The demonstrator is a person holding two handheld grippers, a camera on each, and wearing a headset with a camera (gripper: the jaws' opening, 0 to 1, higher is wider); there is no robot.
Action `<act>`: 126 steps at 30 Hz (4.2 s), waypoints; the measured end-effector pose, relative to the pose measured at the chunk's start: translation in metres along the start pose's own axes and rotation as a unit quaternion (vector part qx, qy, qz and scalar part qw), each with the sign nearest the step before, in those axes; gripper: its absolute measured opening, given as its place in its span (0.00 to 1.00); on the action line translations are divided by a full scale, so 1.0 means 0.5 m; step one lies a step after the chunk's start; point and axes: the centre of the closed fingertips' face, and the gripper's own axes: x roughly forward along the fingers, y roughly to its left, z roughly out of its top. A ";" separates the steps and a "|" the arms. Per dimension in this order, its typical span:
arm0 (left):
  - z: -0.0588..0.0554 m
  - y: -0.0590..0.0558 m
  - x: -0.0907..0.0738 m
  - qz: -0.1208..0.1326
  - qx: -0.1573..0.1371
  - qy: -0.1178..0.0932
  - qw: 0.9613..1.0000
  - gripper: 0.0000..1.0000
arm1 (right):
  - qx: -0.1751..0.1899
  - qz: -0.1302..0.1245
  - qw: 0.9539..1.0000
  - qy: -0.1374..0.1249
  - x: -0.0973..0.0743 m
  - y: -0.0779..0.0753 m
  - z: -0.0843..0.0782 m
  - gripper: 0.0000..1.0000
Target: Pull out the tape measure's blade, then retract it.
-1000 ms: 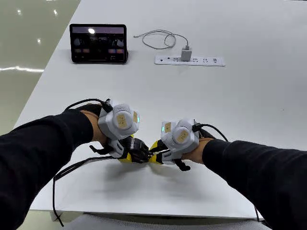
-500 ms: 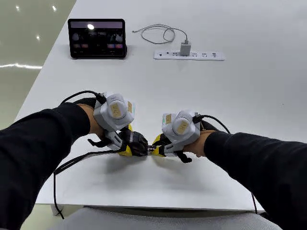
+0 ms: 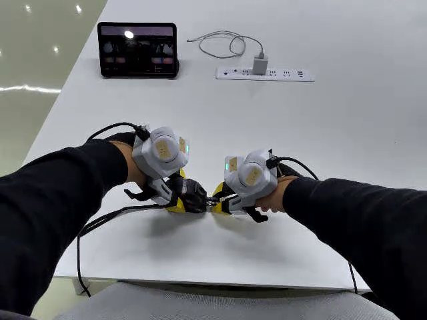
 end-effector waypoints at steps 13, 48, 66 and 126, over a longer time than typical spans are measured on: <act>0.001 0.000 -0.001 0.003 0.000 0.000 1.000 0.33 | 0.032 0.002 0.999 -0.005 -0.011 -0.006 -0.015 0.10; -0.001 0.005 0.003 0.004 -0.004 -0.006 1.000 0.33 | 0.043 -0.015 0.999 0.004 -0.052 -0.002 -0.057 0.10; -0.002 0.004 0.006 0.003 -0.007 -0.004 1.000 0.33 | 0.055 -0.015 0.998 0.010 -0.072 0.000 -0.078 0.10; 0.004 -0.002 0.003 0.009 -0.015 -0.014 1.000 0.33 | 0.074 -0.032 0.997 0.014 -0.128 0.005 -0.148 0.10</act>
